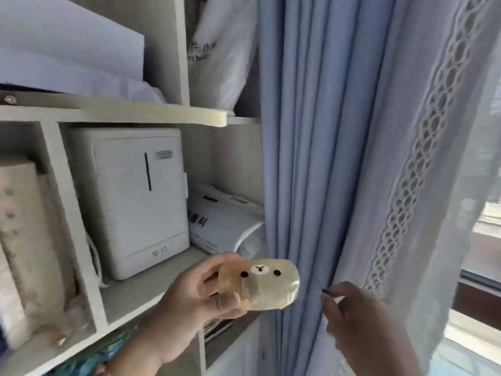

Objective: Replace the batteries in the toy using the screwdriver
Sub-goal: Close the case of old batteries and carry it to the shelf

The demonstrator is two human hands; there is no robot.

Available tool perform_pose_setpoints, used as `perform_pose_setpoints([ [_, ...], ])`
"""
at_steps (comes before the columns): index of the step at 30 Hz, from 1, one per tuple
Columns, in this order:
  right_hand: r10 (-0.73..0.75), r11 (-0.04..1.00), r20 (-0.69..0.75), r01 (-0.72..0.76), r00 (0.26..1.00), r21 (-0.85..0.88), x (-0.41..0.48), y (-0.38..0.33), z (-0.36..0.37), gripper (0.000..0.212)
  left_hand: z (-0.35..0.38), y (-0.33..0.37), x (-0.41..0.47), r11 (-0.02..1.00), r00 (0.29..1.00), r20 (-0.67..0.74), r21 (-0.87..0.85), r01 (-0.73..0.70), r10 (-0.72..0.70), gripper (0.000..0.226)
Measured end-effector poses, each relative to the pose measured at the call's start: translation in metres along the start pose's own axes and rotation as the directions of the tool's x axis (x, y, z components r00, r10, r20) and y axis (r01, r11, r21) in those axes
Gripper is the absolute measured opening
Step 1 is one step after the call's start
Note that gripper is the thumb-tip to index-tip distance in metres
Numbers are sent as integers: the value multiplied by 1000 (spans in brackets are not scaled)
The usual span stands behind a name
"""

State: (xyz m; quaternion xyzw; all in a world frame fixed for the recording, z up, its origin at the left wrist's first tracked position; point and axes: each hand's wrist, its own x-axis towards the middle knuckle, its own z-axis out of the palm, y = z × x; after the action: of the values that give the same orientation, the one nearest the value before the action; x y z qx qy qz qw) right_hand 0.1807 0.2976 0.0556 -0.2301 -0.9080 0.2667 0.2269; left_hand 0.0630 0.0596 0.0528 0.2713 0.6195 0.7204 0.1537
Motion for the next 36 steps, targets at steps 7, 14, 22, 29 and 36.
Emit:
perform_pose_setpoints([
  [7,-347,928,173,311,922,207,63,-70,68,33,-33,17,-33,990,901,-427,140,-21,80,94],
  [14,-442,893,294,382,848,239,87,-112,119,15,-71,7,-47,964,795,-602,246,97,74,86],
  [22,-468,884,365,426,805,193,106,-124,156,24,-74,-32,-33,928,772,-622,350,127,129,68],
  [29,-570,804,410,587,712,96,120,-144,173,30,-80,-40,-13,886,696,-698,417,201,171,81],
  [36,-585,777,477,622,656,98,130,-154,198,26,-86,-60,-2,877,593,-791,385,288,153,101],
])
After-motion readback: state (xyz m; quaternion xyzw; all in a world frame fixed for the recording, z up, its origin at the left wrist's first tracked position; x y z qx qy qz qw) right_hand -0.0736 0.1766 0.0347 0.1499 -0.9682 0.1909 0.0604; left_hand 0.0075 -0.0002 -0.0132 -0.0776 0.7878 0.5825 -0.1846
